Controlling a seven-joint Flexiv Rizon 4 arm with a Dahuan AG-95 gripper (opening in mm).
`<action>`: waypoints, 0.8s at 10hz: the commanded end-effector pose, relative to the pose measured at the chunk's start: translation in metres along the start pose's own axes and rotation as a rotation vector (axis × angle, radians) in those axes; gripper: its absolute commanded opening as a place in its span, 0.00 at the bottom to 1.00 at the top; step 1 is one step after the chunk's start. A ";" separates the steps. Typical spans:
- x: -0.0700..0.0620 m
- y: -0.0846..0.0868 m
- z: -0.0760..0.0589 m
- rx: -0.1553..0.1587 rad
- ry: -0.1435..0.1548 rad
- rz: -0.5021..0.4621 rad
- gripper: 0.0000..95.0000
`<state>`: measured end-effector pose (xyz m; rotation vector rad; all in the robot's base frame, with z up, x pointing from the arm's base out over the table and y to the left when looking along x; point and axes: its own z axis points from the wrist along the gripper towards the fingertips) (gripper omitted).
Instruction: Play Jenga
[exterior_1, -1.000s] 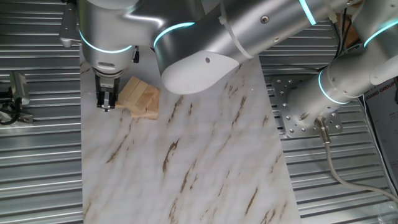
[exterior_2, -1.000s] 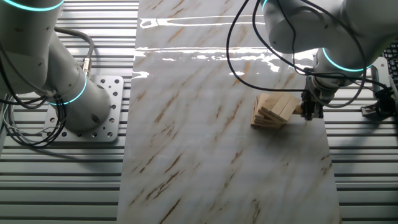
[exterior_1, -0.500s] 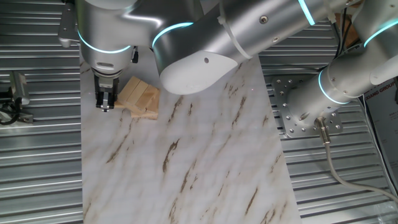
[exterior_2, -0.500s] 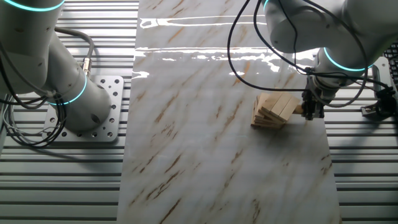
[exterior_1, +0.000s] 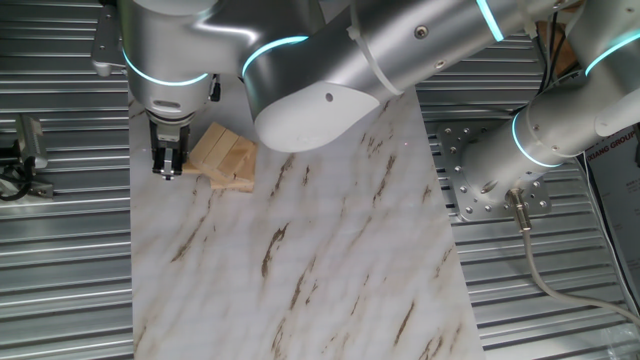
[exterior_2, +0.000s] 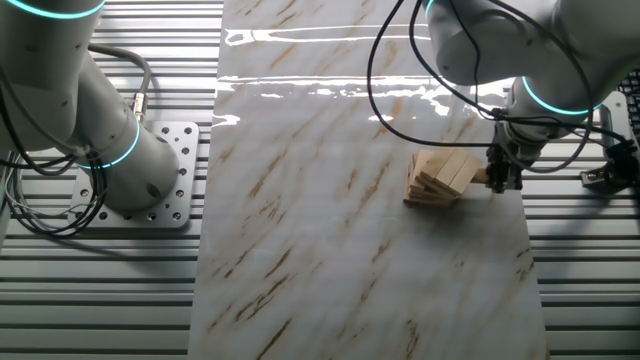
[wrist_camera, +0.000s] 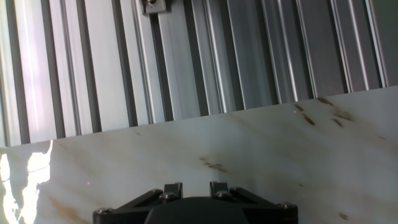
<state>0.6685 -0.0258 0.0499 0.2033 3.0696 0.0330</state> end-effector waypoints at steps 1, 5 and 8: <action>-0.001 0.000 0.000 0.000 0.001 0.000 0.00; -0.002 0.000 0.002 -0.002 0.000 0.000 0.00; -0.004 0.001 0.001 -0.001 0.000 0.000 0.00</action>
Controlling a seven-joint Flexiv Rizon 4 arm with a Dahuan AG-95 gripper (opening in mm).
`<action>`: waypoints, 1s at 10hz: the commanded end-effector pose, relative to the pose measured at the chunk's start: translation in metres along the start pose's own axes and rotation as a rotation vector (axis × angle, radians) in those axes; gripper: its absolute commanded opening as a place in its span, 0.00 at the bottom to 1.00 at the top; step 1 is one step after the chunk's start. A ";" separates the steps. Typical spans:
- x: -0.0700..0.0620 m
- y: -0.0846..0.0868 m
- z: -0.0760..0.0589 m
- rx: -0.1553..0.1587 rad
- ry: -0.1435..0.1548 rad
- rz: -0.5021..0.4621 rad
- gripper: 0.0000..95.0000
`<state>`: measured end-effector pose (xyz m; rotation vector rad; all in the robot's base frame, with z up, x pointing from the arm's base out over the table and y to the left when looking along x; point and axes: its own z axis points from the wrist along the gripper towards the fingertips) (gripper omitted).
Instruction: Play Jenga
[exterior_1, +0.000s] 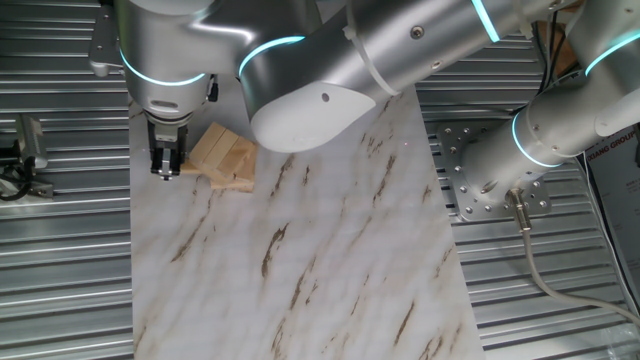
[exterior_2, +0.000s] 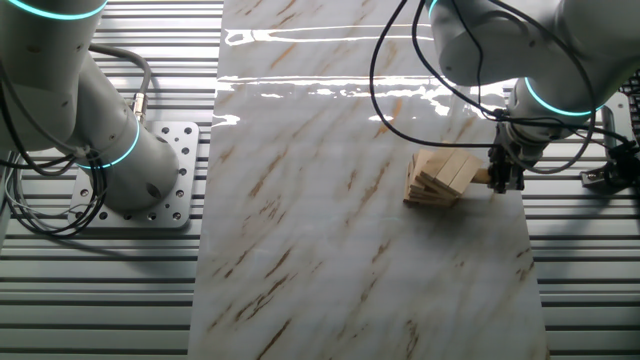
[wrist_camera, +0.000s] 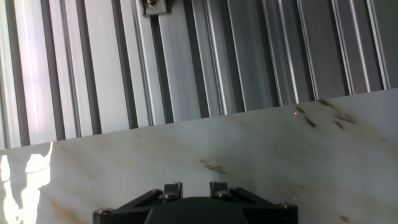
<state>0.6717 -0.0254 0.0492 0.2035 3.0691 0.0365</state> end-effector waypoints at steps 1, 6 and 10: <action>-0.001 0.000 0.000 0.001 0.000 0.000 0.00; -0.003 0.001 0.000 0.002 -0.002 0.000 0.00; -0.004 0.001 0.000 0.003 -0.006 -0.001 0.00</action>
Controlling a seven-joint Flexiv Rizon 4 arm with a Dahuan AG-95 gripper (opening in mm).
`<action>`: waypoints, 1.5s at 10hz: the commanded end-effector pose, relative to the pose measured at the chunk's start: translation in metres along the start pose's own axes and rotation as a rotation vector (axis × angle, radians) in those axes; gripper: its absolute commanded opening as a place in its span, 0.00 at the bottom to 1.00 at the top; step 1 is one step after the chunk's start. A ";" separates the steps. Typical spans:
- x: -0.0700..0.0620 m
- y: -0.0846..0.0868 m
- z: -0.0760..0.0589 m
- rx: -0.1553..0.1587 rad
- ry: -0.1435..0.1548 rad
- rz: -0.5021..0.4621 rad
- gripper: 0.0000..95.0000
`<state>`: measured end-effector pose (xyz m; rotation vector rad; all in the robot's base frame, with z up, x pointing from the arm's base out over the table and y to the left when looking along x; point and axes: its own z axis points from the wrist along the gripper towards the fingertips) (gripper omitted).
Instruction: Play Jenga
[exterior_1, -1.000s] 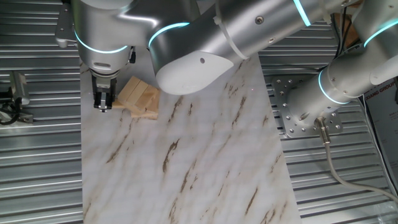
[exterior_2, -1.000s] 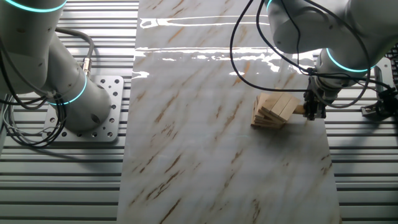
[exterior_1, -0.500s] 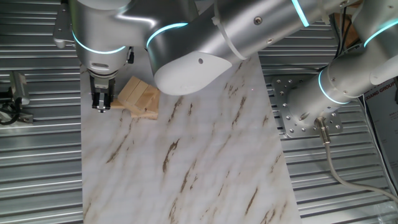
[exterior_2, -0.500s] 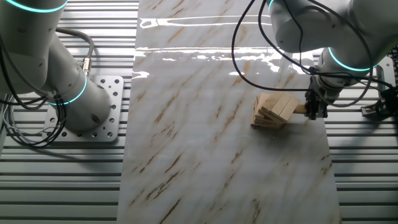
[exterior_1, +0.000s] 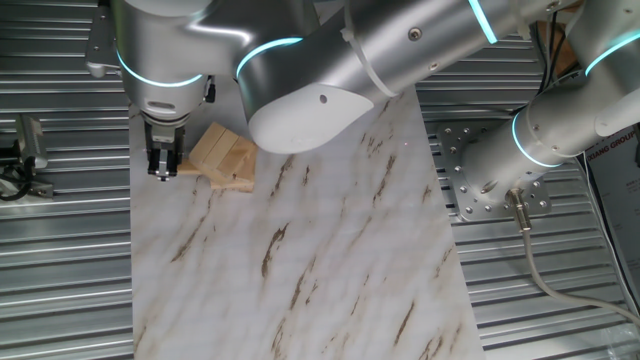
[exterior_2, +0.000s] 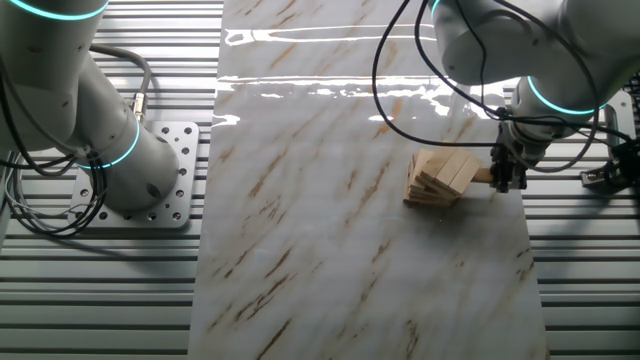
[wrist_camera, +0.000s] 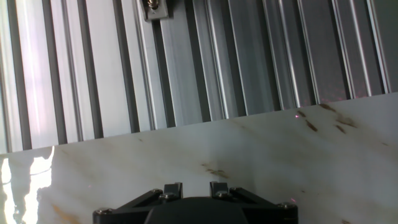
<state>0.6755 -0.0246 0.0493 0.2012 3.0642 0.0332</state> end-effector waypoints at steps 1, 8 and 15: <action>-0.001 0.000 0.001 0.004 -0.001 -0.002 0.00; -0.005 0.001 0.001 0.003 0.000 0.001 0.00; -0.010 0.003 0.004 0.003 -0.002 -0.001 0.00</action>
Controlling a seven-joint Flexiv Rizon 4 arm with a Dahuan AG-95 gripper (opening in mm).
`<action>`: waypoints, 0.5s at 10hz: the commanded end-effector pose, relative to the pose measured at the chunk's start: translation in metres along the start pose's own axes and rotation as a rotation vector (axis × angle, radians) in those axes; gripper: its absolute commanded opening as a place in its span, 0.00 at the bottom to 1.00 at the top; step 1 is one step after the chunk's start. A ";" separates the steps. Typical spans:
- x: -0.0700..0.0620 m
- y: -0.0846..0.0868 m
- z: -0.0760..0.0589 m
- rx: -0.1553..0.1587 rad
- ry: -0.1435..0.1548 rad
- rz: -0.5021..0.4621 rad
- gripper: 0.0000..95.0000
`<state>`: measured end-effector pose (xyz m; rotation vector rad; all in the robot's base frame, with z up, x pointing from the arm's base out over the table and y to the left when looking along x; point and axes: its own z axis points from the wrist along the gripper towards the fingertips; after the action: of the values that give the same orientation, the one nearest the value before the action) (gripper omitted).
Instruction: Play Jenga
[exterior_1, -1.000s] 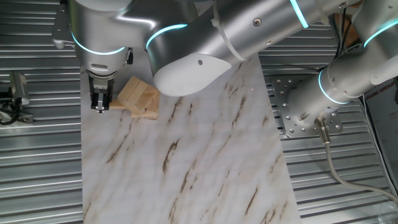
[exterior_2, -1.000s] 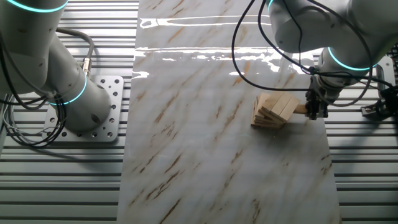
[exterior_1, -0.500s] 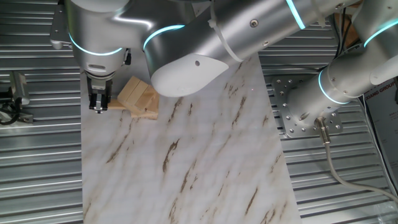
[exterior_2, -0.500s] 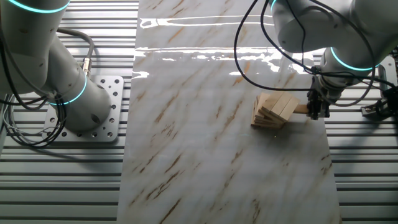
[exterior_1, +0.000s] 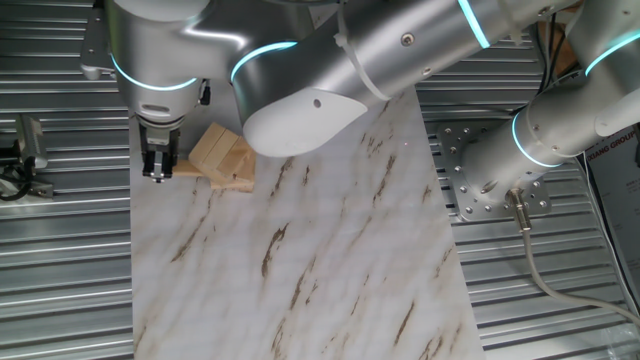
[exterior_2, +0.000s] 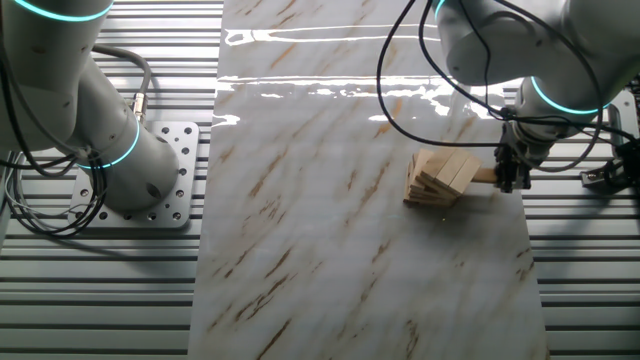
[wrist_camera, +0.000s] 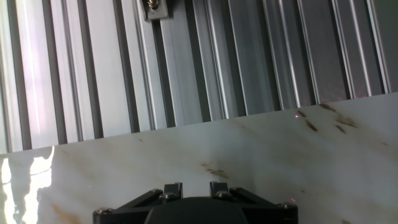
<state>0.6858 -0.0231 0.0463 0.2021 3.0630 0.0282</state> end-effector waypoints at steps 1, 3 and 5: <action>-0.001 0.000 0.001 -0.001 -0.001 -0.001 0.00; -0.002 0.000 0.003 0.000 -0.003 -0.002 0.00; -0.006 0.001 0.005 0.000 -0.001 -0.002 0.00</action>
<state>0.6933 -0.0224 0.0418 0.1986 3.0615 0.0274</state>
